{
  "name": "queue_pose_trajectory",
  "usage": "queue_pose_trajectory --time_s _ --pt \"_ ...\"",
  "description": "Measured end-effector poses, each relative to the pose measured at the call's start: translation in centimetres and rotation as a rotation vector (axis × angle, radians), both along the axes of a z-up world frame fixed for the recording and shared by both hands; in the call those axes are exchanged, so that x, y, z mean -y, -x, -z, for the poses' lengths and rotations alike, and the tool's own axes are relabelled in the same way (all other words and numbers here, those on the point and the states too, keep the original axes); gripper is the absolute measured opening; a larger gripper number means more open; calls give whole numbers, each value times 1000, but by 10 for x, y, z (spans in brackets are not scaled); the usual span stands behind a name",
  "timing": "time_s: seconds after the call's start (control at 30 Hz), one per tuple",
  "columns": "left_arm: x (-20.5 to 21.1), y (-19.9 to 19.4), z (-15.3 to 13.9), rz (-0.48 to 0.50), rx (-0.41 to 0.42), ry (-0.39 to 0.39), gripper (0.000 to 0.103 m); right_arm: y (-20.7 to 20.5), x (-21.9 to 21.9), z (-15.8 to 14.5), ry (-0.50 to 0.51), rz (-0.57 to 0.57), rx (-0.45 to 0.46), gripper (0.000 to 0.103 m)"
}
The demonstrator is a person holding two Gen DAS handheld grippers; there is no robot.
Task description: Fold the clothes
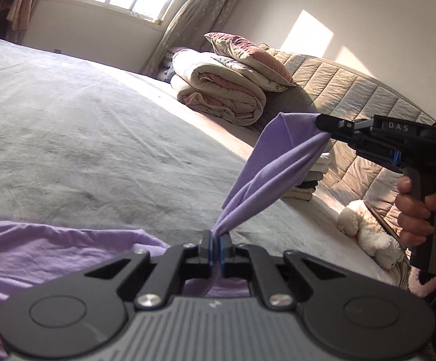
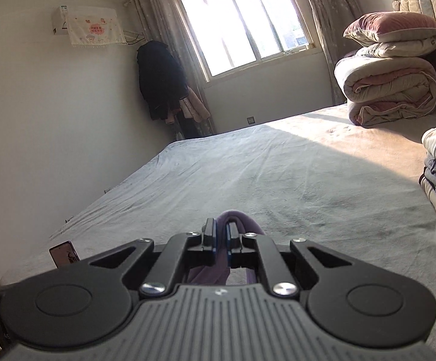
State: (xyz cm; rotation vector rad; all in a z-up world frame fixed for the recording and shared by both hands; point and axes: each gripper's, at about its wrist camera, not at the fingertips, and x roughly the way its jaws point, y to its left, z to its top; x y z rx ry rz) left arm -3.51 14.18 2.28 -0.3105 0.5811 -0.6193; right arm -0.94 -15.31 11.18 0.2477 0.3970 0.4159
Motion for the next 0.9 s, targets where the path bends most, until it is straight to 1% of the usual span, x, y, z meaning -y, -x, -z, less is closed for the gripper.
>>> queue_pose_trajectory --time_s 0.1,0.23,0.3,0.37,0.47,0.53,0.57,0.6,0.63,0.7,0.73,0.8,0.87,0.9 --pt "3 7 5 56 -26 -8 4 16 -7 5 98 18 10 9" --pt "18 8 23 96 -77 -66 5 37 -9 23 208 23 -30 9" --pt "26 7 32 119 -107 -88 5 47 -7 37 270 28 -70 9" --pt "31 6 40 145 -131 -115 7 60 -4 54 311 25 -132 10" --pt "36 2 48 160 -160 -149 16 70 5 81 320 18 -239 10" --pt "34 0 49 154 -172 -146 30 76 8 101 332 6 -312 11" --pt "31 -2 48 150 -175 -140 33 78 9 110 339 -2 -353 11" --pt "29 -3 47 146 -179 -135 42 79 9 119 348 -12 -396 13" --pt "26 -5 47 139 -181 -132 47 81 11 124 356 -33 -431 13" --pt "21 -10 44 100 -167 -158 52 87 17 132 375 -88 -489 13" --pt "18 -12 43 80 -160 -172 53 90 20 133 378 -109 -502 13" --pt "13 -16 40 39 -146 -199 54 90 26 125 373 -125 -492 14" --pt "10 -24 40 -14 -136 -244 54 86 31 115 366 -123 -474 16" --pt "9 -29 40 -42 -131 -271 54 83 34 110 362 -117 -461 22"
